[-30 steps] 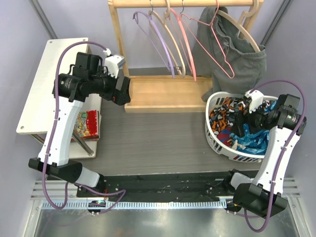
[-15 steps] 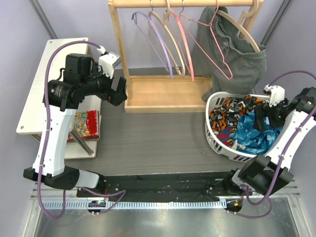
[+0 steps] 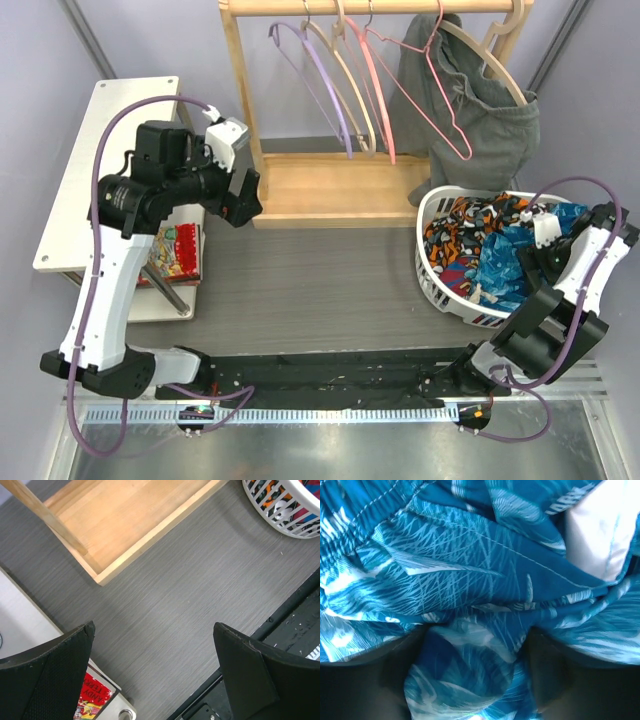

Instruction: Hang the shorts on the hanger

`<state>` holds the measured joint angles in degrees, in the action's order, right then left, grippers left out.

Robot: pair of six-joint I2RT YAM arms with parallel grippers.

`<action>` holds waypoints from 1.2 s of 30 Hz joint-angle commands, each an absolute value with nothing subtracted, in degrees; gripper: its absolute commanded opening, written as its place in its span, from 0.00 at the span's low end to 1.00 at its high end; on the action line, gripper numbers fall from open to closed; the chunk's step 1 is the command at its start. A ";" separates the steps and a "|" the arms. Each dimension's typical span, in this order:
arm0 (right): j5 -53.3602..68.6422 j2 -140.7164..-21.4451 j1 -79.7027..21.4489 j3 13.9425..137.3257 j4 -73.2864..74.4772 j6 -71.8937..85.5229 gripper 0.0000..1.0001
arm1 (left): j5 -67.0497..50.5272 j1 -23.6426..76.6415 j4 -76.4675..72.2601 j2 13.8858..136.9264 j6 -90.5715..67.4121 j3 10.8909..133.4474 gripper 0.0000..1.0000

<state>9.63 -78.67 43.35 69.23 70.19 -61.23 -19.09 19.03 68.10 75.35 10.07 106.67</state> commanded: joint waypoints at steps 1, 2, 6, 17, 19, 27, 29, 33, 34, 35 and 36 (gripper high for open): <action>11.85 -76.65 43.59 71.62 72.23 -62.84 0.36 | -19.86 19.25 65.04 72.95 9.85 107.40 1.00; 13.52 -76.29 43.59 73.89 73.73 -63.10 0.25 | -19.95 19.34 64.87 73.04 9.58 107.92 1.00; 24.31 -73.22 43.59 81.02 80.92 -63.37 0.01 | -21.09 19.42 64.42 73.74 8.27 109.51 1.00; 45.95 -68.30 43.07 99.22 86.13 -60.21 0.01 | -21.36 19.34 61.53 73.66 8.00 111.01 1.00; 49.20 -68.20 42.63 101.67 86.13 -58.63 0.01 | -21.27 19.42 59.17 72.61 8.17 110.04 1.00; 54.39 -69.78 24.80 103.80 85.43 -49.06 0.01 | -20.83 19.34 53.09 70.84 6.59 107.75 1.00; 55.28 -70.31 21.29 104.24 83.77 -44.50 0.01 | -20.92 19.42 52.39 70.93 5.98 107.75 1.00; 58.44 -70.49 15.30 106.26 81.83 -40.79 0.01 | -20.74 19.34 51.24 71.10 5.10 107.67 1.00; 59.67 -70.05 13.12 107.13 81.30 -40.09 0.01 | -20.48 19.34 50.89 70.93 4.92 107.32 1.00; 60.55 -69.96 11.96 107.40 79.91 -39.12 0.01 | -20.30 19.42 50.63 71.01 4.75 107.14 1.00; 61.25 -69.79 10.82 107.75 78.94 -36.76 0.01 | -20.13 19.34 49.93 70.93 4.40 107.05 1.00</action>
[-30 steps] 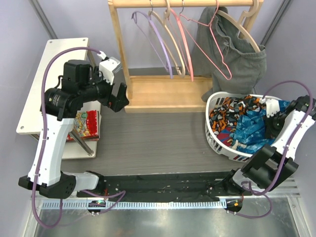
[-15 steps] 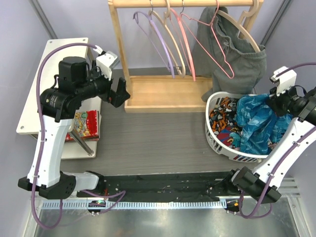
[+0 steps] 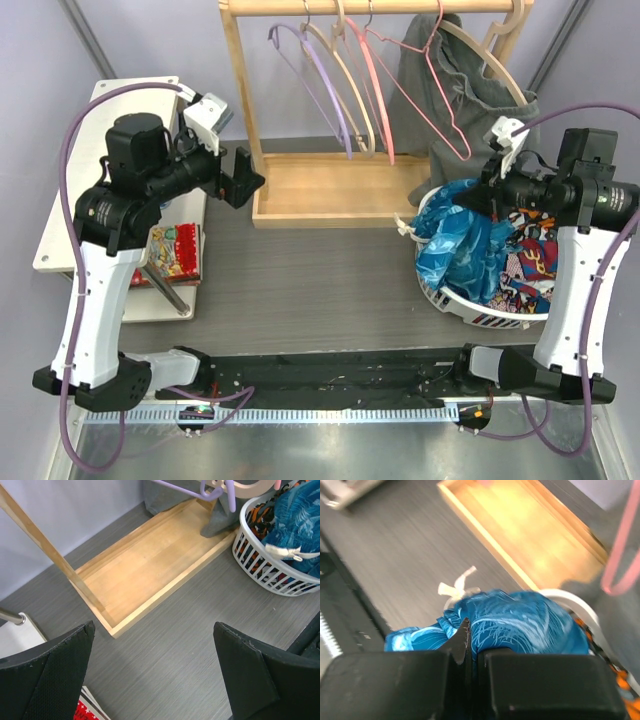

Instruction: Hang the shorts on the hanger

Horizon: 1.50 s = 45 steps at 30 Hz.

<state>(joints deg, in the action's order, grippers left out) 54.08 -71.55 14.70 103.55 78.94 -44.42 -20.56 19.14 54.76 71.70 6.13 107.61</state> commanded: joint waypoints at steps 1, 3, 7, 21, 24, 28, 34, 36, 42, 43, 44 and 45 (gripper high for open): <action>62.83 -69.52 8.64 108.01 77.53 -35.09 0.01 | -19.87 19.42 49.66 70.93 4.13 106.96 1.00; 64.07 -67.77 6.78 106.71 69.73 -27.91 0.01 | -18.81 19.34 49.05 71.19 3.61 106.88 1.00; 63.37 -65.30 0.19 102.48 56.44 -18.47 0.01 | -14.86 19.42 47.73 72.15 3.08 107.92 1.00; 46.25 -73.56 -33.12 105.03 40.17 -9.92 0.01 | 3.94 17.77 45.26 72.07 0.26 109.51 0.99; 42.63 -76.11 -38.40 105.64 40.08 -13.26 0.01 | 5.54 15.39 45.96 71.98 -1.67 109.42 0.99; 40.70 -77.70 -45.08 102.77 43.06 -20.99 0.01 | 3.87 15.12 46.49 70.67 -1.06 107.59 0.98; 36.76 -69.62 -46.58 80.37 40.00 -30.29 0.01 | -6.74 15.12 53.67 69.78 4.89 105.82 0.97; 28.77 -66.63 -46.58 70.29 38.06 -34.26 0.15 | -15.36 15.21 57.20 69.87 9.82 105.12 0.95; 25.39 -65.31 -44.65 60.82 50.87 -50.44 0.86 | -19.34 17.31 72.06 71.81 22.23 102.05 0.96; 25.66 -64.69 -44.65 61.17 51.93 -50.88 0.91 | -19.77 17.31 72.59 71.72 22.58 101.52 0.96; 25.84 -64.51 -44.56 61.78 53.07 -51.85 0.96 | -20.21 17.31 72.51 71.37 22.41 100.90 0.96; 26.54 -64.77 -44.73 63.88 53.35 -52.38 0.96 | -20.82 17.31 71.81 70.76 21.80 100.20 0.98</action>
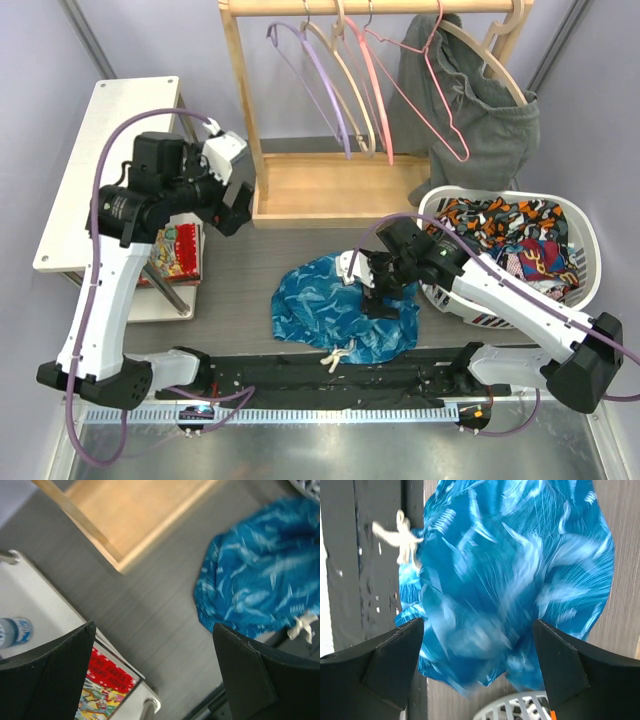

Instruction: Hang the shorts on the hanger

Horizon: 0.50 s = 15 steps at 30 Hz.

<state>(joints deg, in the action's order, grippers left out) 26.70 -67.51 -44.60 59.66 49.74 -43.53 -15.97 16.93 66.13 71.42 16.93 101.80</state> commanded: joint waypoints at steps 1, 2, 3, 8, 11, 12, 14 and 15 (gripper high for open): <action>26.89 -66.17 -44.65 65.38 53.61 -52.73 0.96 | -21.18 17.31 70.85 70.40 20.75 99.85 0.99; 27.24 -67.31 -44.82 67.04 53.53 -52.91 0.96 | -21.44 17.31 69.88 70.14 17.70 99.76 0.99; 28.03 -69.06 -45.00 70.63 53.79 -53.00 0.96 | -21.45 17.31 68.22 70.14 16.19 99.93 0.99; 29.36 -80.22 -50.70 77.87 53.44 -57.99 0.89 | -26.87 13.73 65.66 71.19 8.97 103.61 1.00; 26.82 -84.00 -55.79 76.91 49.84 -66.77 0.87 | -31.53 8.99 65.92 72.77 5.63 109.14 1.00; 26.72 -85.15 -56.94 76.56 49.22 -69.06 0.86 | -31.90 8.36 65.74 72.86 5.19 109.60 1.00; 27.76 -87.35 -59.22 77.08 48.43 -76.00 0.82 | -31.99 7.56 65.04 72.16 4.66 109.69 1.00; 28.21 -89.80 -59.93 78.21 48.43 -78.03 0.81 | -31.73 7.30 64.95 71.90 4.57 109.51 1.00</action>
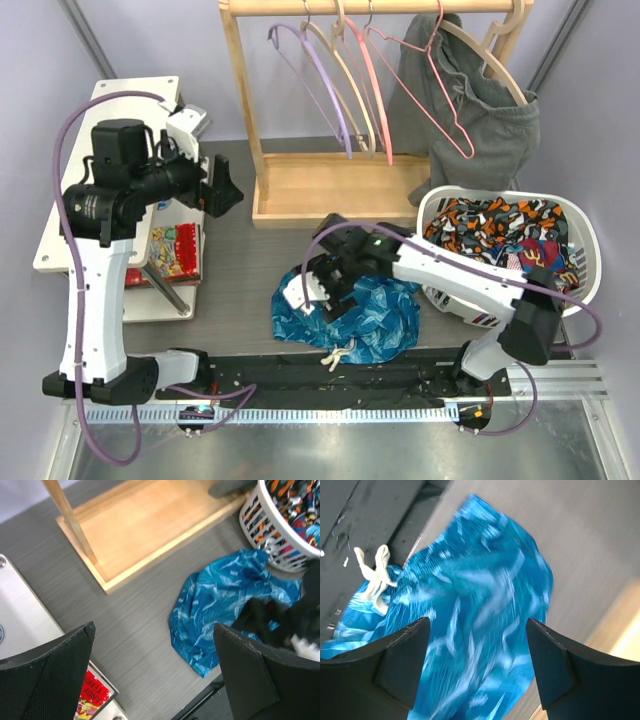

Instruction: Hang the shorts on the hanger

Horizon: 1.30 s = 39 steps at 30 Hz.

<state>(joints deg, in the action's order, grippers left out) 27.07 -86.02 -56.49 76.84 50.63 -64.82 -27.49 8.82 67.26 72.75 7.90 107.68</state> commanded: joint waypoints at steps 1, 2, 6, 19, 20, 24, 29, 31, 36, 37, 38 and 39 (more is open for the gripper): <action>28.56 -90.96 -60.46 78.92 48.43 -81.88 0.80 | -31.47 6.86 64.95 71.72 4.40 109.42 1.00; 28.91 -92.27 -61.25 79.71 48.43 -83.22 0.78 | -31.38 6.16 65.21 71.37 4.39 109.34 1.00; 30.40 -99.04 -64.85 85.24 48.34 -88.15 0.71 | -31.55 5.45 65.21 70.23 4.40 107.93 1.00; 27.60 -115.48 -67.41 90.88 48.60 -97.29 0.64 | -30.68 5.01 65.65 66.63 5.45 102.92 1.00; 27.25 -116.53 -67.67 91.23 48.69 -97.29 0.64 | -30.50 5.01 65.83 66.45 5.71 102.22 1.00; 27.16 -118.03 -68.38 92.72 49.48 -98.17 0.66 | -30.32 4.92 66.01 65.66 6.06 100.46 1.00; 25.23 -120.93 -69.34 94.92 53.70 -100.54 0.68 | -30.32 5.01 66.09 65.48 6.15 99.41 1.00; 23.82 -122.25 -69.70 94.92 54.75 -101.33 0.64 | -30.06 4.92 66.18 65.30 6.41 99.32 1.00; 19.62 -124.27 -70.40 94.22 58.35 -101.87 0.37 | -29.62 4.92 66.80 65.56 6.68 99.49 1.00; 18.82 -124.36 -70.66 93.96 58.62 -101.52 0.27 | -29.53 5.01 66.80 65.65 6.77 99.84 1.00; 18.37 -124.28 -70.75 93.78 58.62 -99.69 0.15 | -29.53 5.01 66.80 65.65 6.77 99.93 1.00; 17.93 -123.93 -70.84 94.04 58.19 -97.84 0.01 | -29.62 5.01 66.62 65.74 6.77 100.02 1.00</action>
